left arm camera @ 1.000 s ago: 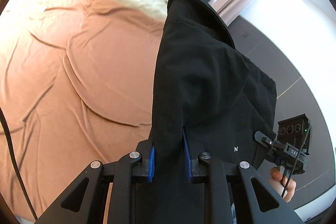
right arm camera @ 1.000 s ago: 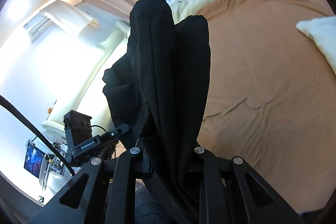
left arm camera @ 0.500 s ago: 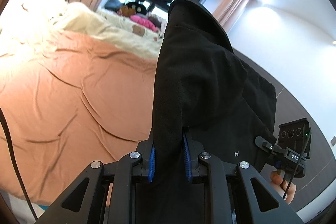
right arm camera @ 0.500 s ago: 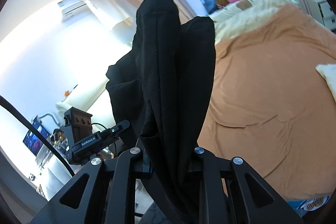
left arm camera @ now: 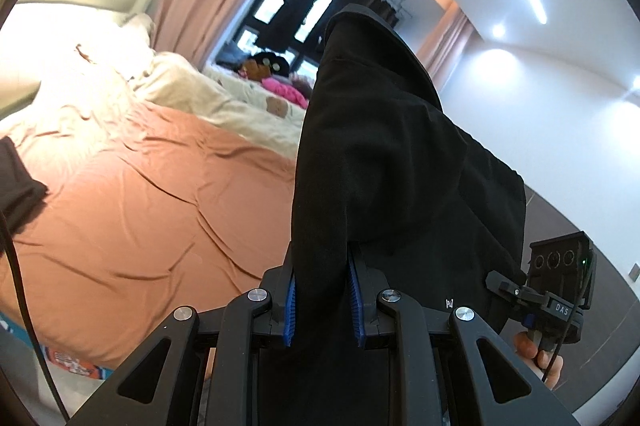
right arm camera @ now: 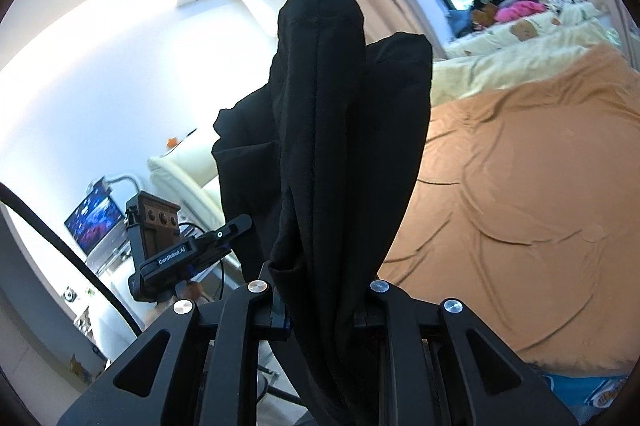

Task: Fold large clothes
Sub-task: 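Lift the folded black coat off the bed with both tools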

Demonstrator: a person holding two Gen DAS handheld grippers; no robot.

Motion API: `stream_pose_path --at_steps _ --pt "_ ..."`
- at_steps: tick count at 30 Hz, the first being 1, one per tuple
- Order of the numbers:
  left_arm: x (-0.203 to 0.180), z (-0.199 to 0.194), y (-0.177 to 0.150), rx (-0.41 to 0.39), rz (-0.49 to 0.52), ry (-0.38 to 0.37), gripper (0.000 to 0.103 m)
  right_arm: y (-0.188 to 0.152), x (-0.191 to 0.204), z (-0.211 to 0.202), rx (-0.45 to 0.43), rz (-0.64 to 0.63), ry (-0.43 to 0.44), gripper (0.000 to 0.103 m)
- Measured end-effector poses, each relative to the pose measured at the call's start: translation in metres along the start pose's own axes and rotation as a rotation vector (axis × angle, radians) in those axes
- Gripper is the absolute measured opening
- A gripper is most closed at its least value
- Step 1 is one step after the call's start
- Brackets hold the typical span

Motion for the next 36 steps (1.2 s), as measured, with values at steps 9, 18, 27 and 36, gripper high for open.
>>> stream_pose_path --at_steps 9,18,27,36 --pt "0.055 -0.053 0.013 -0.071 -0.040 0.062 0.022 0.021 -0.004 0.059 0.074 -0.062 0.056 0.014" --pt "0.123 -0.119 0.035 -0.153 -0.061 0.162 0.022 0.037 0.007 0.134 0.166 -0.126 0.139 0.014" --pt "0.217 -0.158 0.066 -0.207 -0.100 0.267 0.022 0.058 0.015 0.241 0.232 -0.178 0.222 0.014" --pt "0.306 -0.170 0.105 -0.240 -0.114 0.395 0.022 0.072 -0.006 0.355 0.288 -0.159 0.289 0.014"
Point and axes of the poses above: each gripper's, at about its wrist camera, not at the fingertips, and z roughly the way its jaws point, x to its left, y to its top, the point moved 3 cm from there along z, roughly the way its jaws point, and after that the axes turned 7 degrees about y, right-handed, at the moved point
